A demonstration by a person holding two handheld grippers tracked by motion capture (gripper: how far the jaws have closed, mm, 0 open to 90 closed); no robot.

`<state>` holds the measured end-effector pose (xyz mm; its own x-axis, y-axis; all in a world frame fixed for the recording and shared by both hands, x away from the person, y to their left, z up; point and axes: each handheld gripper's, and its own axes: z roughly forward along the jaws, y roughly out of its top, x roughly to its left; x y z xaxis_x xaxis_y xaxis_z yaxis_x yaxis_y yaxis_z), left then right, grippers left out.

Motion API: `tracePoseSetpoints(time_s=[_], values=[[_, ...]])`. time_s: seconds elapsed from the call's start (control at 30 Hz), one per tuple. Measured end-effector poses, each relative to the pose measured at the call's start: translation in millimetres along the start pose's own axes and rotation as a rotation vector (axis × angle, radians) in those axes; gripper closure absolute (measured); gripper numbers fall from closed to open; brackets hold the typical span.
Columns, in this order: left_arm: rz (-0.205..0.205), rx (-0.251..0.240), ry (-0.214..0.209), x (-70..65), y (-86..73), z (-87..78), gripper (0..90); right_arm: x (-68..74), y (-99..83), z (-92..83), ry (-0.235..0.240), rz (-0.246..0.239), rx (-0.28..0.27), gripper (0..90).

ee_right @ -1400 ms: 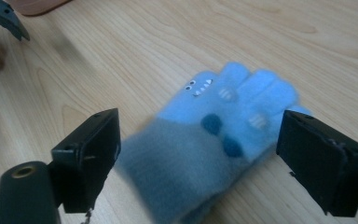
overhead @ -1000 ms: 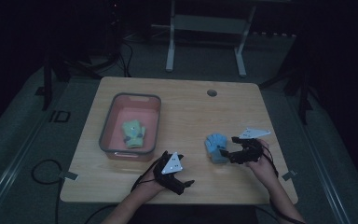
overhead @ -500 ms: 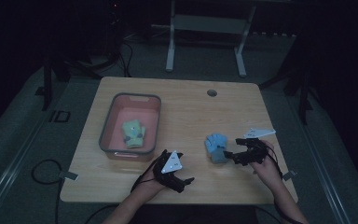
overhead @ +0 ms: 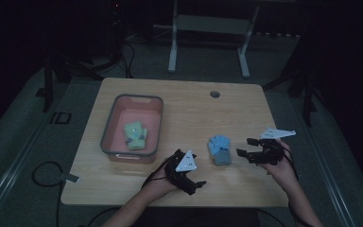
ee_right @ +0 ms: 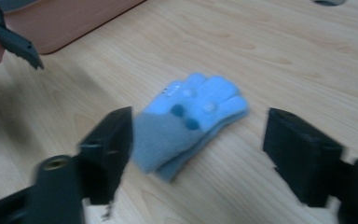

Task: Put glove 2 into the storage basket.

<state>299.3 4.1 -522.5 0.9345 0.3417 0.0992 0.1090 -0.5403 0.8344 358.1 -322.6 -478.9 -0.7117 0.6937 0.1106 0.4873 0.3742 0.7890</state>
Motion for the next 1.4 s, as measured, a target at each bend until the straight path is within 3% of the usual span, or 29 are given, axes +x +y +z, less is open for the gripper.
tracePoseSetpoints(time_s=[0.07,0.1,0.4,0.6,1.03,1.07,1.2,1.4], values=[[0.018,0.007,-0.013,-0.2,4.5,6.2,5.4,-1.9,-0.4,-1.1,-0.001,0.004,-0.009,31.7],[0.045,0.012,-0.020,-1.0,8.4,12.2,7.1,-4.6,-1.0,-2.0,-0.003,0.007,-0.010,38.2],[0.102,0.019,-0.033,-1.2,23.3,32.2,14.5,-6.7,5.3,11.5,0.013,-0.024,0.007,41.0],[0.112,0.031,-0.035,8.8,31.6,41.6,15.0,-11.8,11.9,23.1,0.036,-0.035,0.036,42.1],[0.116,0.051,-0.043,16.5,37.1,67.8,19.0,-21.7,18.6,50.5,0.020,-0.038,0.056,42.0],[0.113,0.052,-0.056,17.7,37.0,72.8,24.5,-22.5,18.1,56.1,0.016,-0.036,0.063,42.6],[0.125,0.067,-0.052,18.5,38.3,81.4,30.2,-24.6,15.5,64.9,0.015,-0.030,0.080,42.8],[0.151,0.120,-0.058,23.9,38.0,98.1,38.0,-25.7,10.9,65.5,0.018,-0.030,0.079,42.9]])
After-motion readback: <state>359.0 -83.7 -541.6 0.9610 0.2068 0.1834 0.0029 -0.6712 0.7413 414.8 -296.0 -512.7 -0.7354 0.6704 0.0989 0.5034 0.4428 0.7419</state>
